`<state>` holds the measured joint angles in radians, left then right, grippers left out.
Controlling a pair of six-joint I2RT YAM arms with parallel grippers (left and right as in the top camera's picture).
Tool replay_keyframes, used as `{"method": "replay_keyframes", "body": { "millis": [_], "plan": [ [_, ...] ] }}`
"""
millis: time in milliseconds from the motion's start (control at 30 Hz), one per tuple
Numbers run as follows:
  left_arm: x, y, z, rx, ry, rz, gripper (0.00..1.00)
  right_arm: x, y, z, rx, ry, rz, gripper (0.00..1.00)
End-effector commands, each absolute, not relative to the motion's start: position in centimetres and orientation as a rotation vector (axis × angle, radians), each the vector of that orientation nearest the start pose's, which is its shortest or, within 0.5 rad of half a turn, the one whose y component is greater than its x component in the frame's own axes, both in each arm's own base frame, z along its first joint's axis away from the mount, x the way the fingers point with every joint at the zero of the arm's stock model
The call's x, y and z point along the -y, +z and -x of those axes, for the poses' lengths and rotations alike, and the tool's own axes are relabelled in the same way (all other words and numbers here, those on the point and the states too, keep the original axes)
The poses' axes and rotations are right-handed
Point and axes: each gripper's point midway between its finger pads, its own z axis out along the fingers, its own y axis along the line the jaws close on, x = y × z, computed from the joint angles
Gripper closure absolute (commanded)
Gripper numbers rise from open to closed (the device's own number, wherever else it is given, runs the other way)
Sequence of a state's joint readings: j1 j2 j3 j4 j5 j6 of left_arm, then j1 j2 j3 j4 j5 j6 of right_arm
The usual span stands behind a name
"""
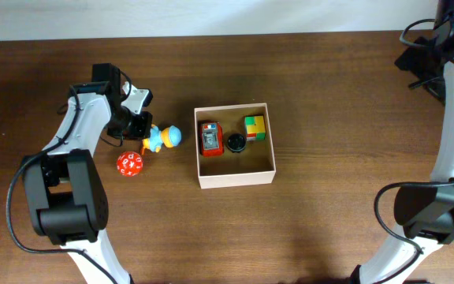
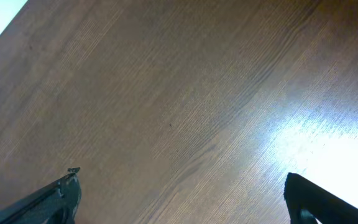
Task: Pack container
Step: 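Move the left gripper over the orange-and-blue toy duck and grasp it, then lift the duck and carry it over the box with the left gripper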
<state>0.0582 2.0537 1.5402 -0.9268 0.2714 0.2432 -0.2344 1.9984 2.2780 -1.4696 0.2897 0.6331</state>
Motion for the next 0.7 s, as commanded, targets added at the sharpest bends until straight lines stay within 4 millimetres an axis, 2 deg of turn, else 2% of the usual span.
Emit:
{"method": "replay_keyframes", "body": {
  "millis": [0,167,267,500,667],
  "plan": [
    [2.0,4.1,-42.1,-2.936,-0.355,-0.300,0.98,15.1,26.8,-41.3,-2.379,-0.277,-1.213,0.01],
    [2.1,4.9,-42.7,-2.933,-0.371,-0.196,0.98,15.1,26.8,-41.3,-2.378,-0.277,-1.213,0.01],
    [2.5,6.9,-43.5,-2.900,-0.408,-0.187,0.98,15.1,26.8,-41.3,-2.379,-0.277,-1.213,0.01],
    [3.2,13.5,-45.2,-2.809,-0.393,-0.236,0.98,15.1,26.8,-41.3,-2.379,-0.277,-1.213,0.01],
    [5.9,18.6,-45.0,-2.705,-0.385,-0.439,0.98,15.1,26.8,-41.3,-2.379,-0.277,-1.213,0.01]
  ]
}}
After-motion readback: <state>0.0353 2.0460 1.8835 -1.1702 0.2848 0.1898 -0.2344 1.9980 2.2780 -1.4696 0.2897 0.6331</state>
